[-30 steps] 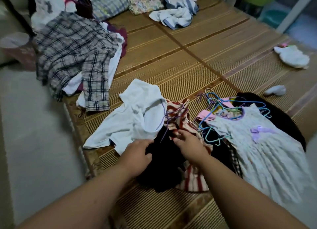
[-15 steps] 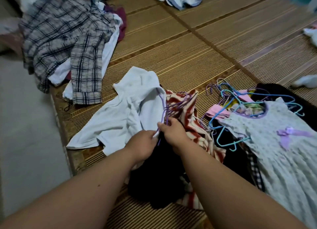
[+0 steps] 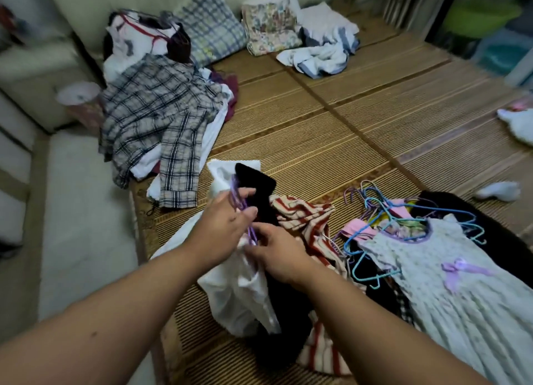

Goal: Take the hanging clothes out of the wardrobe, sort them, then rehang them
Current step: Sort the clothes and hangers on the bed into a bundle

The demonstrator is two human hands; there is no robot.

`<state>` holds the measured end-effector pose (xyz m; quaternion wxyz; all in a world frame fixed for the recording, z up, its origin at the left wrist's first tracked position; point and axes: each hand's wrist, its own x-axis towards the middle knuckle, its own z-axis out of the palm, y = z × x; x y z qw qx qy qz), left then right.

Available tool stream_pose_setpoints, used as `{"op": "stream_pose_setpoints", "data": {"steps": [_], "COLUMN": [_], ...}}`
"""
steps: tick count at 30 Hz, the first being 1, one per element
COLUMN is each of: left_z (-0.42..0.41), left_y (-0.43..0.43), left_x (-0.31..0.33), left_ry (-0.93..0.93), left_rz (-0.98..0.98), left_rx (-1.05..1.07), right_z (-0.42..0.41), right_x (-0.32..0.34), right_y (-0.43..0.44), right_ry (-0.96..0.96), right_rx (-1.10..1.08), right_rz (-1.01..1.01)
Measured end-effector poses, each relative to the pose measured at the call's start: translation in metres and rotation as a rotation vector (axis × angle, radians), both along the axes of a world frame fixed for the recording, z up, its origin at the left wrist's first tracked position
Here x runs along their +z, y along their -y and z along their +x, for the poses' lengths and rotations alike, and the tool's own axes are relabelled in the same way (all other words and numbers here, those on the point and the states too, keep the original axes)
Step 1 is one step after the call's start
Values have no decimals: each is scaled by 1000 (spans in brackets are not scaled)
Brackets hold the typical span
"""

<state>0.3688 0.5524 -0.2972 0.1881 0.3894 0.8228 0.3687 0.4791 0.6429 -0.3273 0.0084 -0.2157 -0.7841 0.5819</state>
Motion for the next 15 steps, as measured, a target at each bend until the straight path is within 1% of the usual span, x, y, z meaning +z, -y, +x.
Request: {"op": "stream_pose_setpoints", "data": {"steps": [2, 4, 6, 7, 8, 9, 10, 12, 15], "left_z": [4, 8, 5, 0, -6, -14, -22, -34, -39], "left_y": [-1, 1, 5, 7, 10, 12, 13, 13, 7], "left_x": [26, 49, 66, 73, 79, 83, 86, 87, 65], "left_ry": [102, 210, 214, 206, 205, 202, 197, 188, 182], "left_rz": [144, 234, 252, 247, 246, 251, 257, 254, 179], "left_rx": [16, 2, -32, -41, -43, -38, -31, -16, -37], "right_z": [5, 8, 11, 13, 16, 21, 26, 40, 68], "right_x": [22, 40, 52, 56, 57, 55, 49, 28, -20], "right_y": [5, 7, 10, 10, 9, 6, 0, -19, -46], "right_ry": [-9, -10, -17, -22, -18, -17, -8, 52, 263], "right_rx": [77, 138, 164, 140, 90, 29, -54, -234, -447], "right_rz": [84, 162, 81, -33, -173, -259, -272, -166, -2]}}
